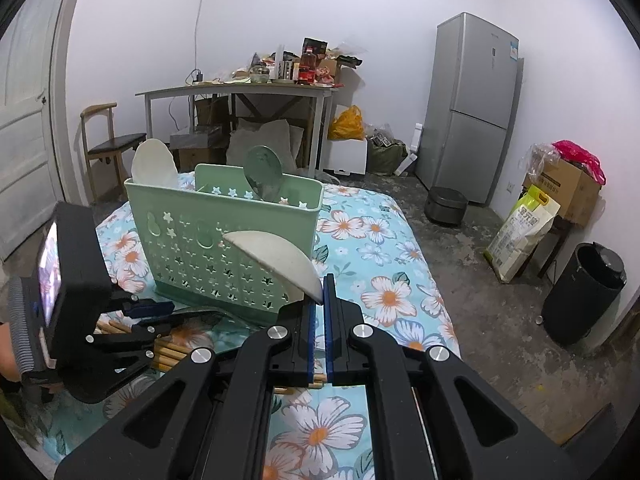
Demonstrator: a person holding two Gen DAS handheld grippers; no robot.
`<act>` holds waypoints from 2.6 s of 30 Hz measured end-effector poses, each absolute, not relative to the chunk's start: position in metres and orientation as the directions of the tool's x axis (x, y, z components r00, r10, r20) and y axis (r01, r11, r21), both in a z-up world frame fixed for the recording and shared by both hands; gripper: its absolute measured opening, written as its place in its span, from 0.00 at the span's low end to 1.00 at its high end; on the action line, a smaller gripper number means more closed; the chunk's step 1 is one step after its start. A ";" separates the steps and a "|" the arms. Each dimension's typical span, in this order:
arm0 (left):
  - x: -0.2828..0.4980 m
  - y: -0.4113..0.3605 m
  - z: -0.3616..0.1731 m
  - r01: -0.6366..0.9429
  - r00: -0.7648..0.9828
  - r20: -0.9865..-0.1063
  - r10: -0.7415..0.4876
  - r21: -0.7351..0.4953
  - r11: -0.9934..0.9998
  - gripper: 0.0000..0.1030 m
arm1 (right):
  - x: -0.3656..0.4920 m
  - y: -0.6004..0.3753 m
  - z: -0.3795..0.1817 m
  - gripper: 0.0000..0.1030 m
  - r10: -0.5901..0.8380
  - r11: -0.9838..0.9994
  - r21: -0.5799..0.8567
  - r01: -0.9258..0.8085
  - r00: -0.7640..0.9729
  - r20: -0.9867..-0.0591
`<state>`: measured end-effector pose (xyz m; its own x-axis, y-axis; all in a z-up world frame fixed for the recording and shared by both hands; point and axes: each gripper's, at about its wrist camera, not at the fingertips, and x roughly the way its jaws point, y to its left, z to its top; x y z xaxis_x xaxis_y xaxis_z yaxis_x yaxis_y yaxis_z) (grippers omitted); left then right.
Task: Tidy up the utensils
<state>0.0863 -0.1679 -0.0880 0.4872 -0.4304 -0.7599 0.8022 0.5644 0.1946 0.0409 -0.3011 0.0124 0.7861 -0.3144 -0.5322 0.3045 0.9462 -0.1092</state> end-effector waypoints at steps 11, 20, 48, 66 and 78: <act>0.093 -0.149 -0.066 0.806 0.465 -0.714 -0.523 0.097 0.584 0.01 | 0.042 -0.303 0.013 0.04 -0.312 0.947 -0.104 0.304 0.787 -0.532; 0.069 -0.135 -0.035 0.818 0.453 -0.665 -0.594 0.045 0.573 0.00 | 0.043 -0.306 0.013 0.04 -0.318 0.942 -0.085 0.324 0.787 -0.529; 0.057 -0.038 0.115 0.716 0.610 -0.414 -0.675 -0.077 0.694 0.00 | 0.017 -0.323 0.030 0.04 -0.301 0.935 0.029 0.353 0.836 -0.458; 0.092 -0.069 0.125 0.549 0.815 -0.402 -0.418 0.305 0.778 0.00 | 0.019 -0.324 0.030 0.04 -0.288 0.937 0.045 0.346 0.838 -0.463; 0.112 -0.073 0.104 0.661 0.675 -0.461 -0.575 0.033 0.750 0.30 | 0.020 -0.325 0.031 0.04 -0.290 0.936 0.044 0.348 0.839 -0.460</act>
<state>0.1123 -0.0730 0.1038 0.6754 -0.5753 -0.4614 0.6611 0.7496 0.0331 0.0199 -0.3250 0.0313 0.8390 -0.2901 -0.4604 0.3479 0.9365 0.0439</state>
